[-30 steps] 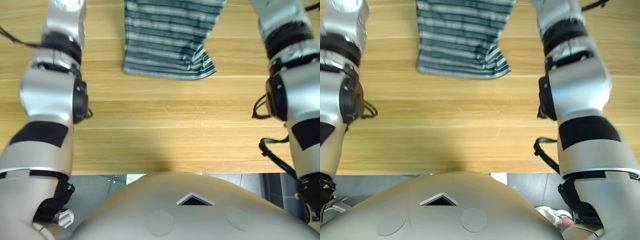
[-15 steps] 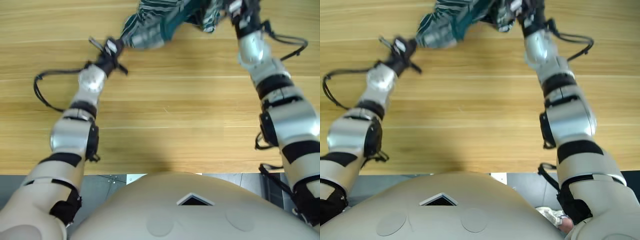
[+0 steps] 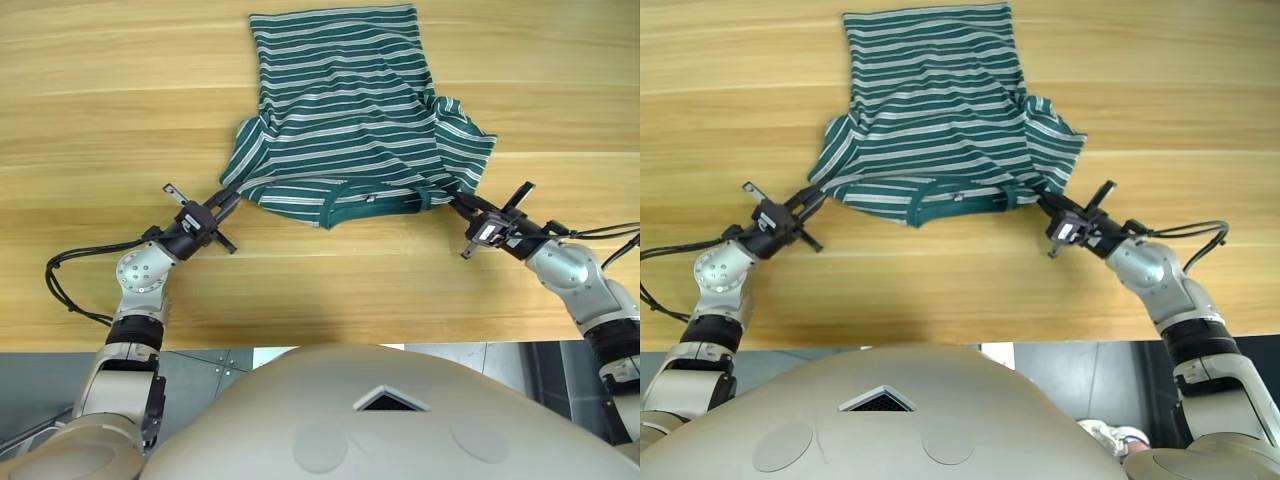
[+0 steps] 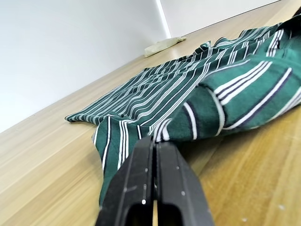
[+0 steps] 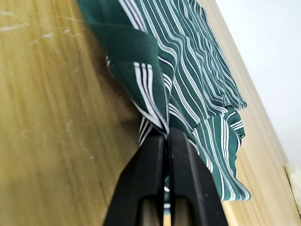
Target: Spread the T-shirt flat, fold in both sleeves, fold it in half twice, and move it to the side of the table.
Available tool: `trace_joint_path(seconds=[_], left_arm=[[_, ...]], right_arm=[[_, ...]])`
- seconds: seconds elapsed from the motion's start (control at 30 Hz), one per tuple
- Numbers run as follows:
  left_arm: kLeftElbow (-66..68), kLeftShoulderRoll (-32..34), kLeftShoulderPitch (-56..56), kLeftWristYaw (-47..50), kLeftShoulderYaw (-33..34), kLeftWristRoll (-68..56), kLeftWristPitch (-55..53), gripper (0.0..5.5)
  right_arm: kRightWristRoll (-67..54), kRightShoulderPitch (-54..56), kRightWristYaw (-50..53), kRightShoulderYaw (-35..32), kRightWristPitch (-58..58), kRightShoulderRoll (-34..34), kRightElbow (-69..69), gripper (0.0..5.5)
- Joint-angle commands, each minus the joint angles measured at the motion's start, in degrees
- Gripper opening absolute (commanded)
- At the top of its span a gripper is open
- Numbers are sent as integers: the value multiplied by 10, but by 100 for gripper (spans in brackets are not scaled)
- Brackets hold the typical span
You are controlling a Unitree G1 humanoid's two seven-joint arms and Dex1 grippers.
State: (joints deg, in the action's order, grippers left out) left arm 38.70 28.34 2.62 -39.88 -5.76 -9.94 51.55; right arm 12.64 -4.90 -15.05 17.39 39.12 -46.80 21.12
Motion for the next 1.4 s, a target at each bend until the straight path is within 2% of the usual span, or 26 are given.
trace_joint_path(seconds=[0.03, 0.17, 0.27, 0.37, 0.47, 0.53, 0.63, 0.7, 0.83, 0.93, 1.0, 1.17, 1.4], left_arm=[[23, -5, 28, 31, 5, 44, -24, 70], [-22, -17, 70, 35, -5, 41, -27, 136], [-86, -5, 135, -2, -15, 3, -34, 183], [-110, 6, 170, -50, -17, -45, -54, 183], [-165, 3, 181, -109, 21, -175, -78, 183], [-215, -8, 183, -152, 54, -274, -104, 183], [-233, -51, 145, -176, 89, -343, -133, 183], [-220, -84, 114, -166, 92, -332, -133, 183], [-188, -127, 77, -142, 93, -265, -119, 183], [-185, -142, 57, -112, 113, -239, -114, 183], [-169, -146, 37, -75, 134, -213, -107, 183], [-112, -148, -12, 7, 184, -167, -95, 183], [-13, -133, -61, 67, 206, -87, -49, 183]], right_arm=[[4, -6, -7, -11, 7, 24, -4, 74], [-8, -33, -28, -25, 8, 24, -41, 146], [-11, -79, -40, -51, -5, 5, -84, 197], [-12, -122, -47, -82, -10, -8, -142, 197], [-33, -133, -65, -97, 2, -12, -210, 197], [-46, -102, -82, -102, 7, -11, -235, 197], [49, 57, -47, -85, -16, 49, -174, 197], [154, 149, -7, -42, -28, 93, -110, 197], [342, 254, 89, 74, -60, 168, 51, 197], [413, 246, 129, 150, -59, 198, 114, 197], [421, 210, 126, 180, -38, 183, 99, 197], [373, 133, 70, 191, 4, 106, -18, 197], [375, 183, 162, 166, -36, 170, 6, 197]])
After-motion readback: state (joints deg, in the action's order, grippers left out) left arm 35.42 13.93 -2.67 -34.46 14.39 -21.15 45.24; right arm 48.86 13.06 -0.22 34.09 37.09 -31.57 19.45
